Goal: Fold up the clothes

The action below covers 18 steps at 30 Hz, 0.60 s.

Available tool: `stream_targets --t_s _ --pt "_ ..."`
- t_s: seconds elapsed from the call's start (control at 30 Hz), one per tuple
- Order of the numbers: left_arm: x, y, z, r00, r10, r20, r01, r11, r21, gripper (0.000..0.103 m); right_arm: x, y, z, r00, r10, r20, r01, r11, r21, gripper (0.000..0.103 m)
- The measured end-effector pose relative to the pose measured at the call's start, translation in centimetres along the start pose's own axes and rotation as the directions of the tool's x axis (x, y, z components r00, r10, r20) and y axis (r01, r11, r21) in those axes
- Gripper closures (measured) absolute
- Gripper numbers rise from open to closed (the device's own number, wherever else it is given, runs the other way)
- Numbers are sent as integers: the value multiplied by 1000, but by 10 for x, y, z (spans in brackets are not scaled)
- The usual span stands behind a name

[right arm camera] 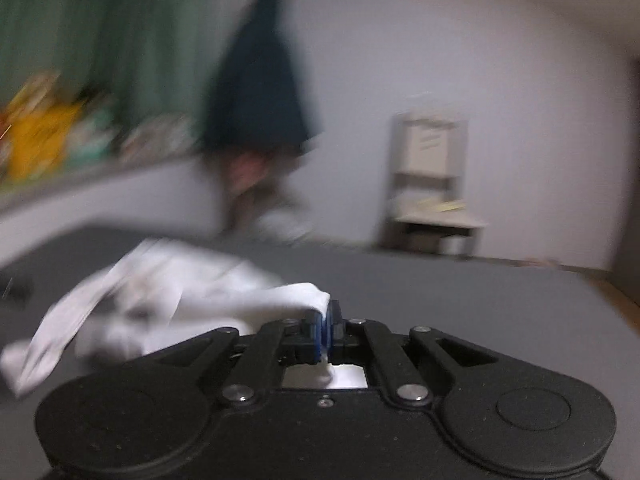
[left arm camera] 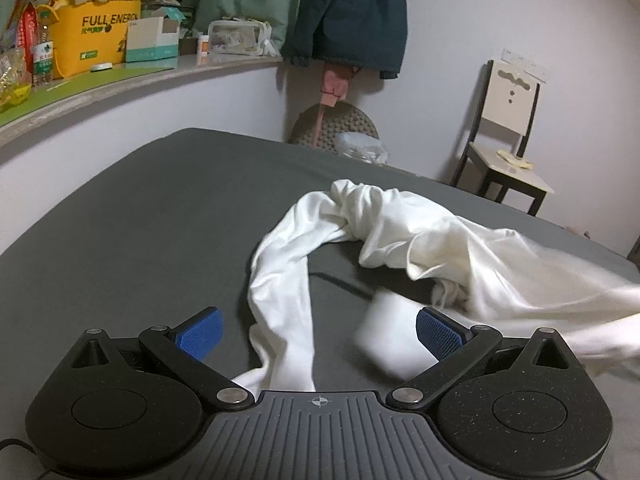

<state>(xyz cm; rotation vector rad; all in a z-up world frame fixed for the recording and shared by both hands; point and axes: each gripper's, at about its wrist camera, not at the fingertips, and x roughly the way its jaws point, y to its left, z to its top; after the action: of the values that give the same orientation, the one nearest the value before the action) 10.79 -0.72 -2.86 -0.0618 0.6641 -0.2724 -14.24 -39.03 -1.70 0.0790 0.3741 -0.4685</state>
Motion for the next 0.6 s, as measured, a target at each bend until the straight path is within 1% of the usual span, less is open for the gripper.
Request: stream_targets --t_s 0.03,0.1,0.13,0.2,0.23,0.27,0.3,0.33,0.37,0.4,0.43,0.47,0.5,0.53,0.57,0.6 --pt "-1 -1 0 1000 -4 -1 4 1000 4 0 -7 -24 4 998 -55 10 54 997 58 101" --pt "-2 -4 0 1000 -11 -3 11 1000 12 0 -20 -73 12 986 -164 20 158 972 173 101" --pt "-5 -6 0 1000 -11 1 11 1000 22 0 -26 -97 16 976 -219 21 208 951 231 101" --pt "-11 -9 -2 1000 -19 11 19 999 38 0 -36 -142 21 947 -322 5 302 893 333 101" --pt "-14 -11 -3 999 -28 15 27 999 47 0 -30 -155 18 931 -362 -36 352 870 345 101" --pt "-17 -12 -4 999 -38 17 37 998 60 0 -19 -167 14 913 -395 -101 405 848 341 101" --pt "-20 -14 -5 999 -49 18 47 996 73 0 -6 -178 10 895 -409 -176 445 833 328 97" --pt "-22 -17 -7 998 -62 19 60 993 100 0 11 -184 5 884 -379 -273 452 841 298 96" --pt "-24 -21 -9 997 -76 19 73 989 126 0 26 -183 -2 867 -352 -351 453 851 264 91" --pt "-27 -25 -11 996 -90 19 86 985 153 0 38 -180 -7 847 -341 -407 455 861 227 81" --pt "-29 -30 -12 994 -104 19 98 978 185 0 39 -170 -10 836 -371 -405 470 864 178 75" --pt "-32 -35 -14 993 -117 18 111 970 217 0 40 -158 -12 831 -395 -392 476 869 133 62" --pt "-33 -40 -15 991 -130 16 122 962 243 0 37 -141 -12 846 -400 -353 458 884 95 51" --pt "-35 -44 -16 989 -145 14 136 954 268 0 34 -123 -12 860 -403 -314 440 896 56 45" --pt "-37 -49 -17 987 -158 14 147 945 294 0 30 -104 -12 879 -391 -273 412 911 22 43" --pt "-39 -55 -18 985 -171 14 157 934 319 0 24 -81 -14 913 -336 -230 345 938 0 43"
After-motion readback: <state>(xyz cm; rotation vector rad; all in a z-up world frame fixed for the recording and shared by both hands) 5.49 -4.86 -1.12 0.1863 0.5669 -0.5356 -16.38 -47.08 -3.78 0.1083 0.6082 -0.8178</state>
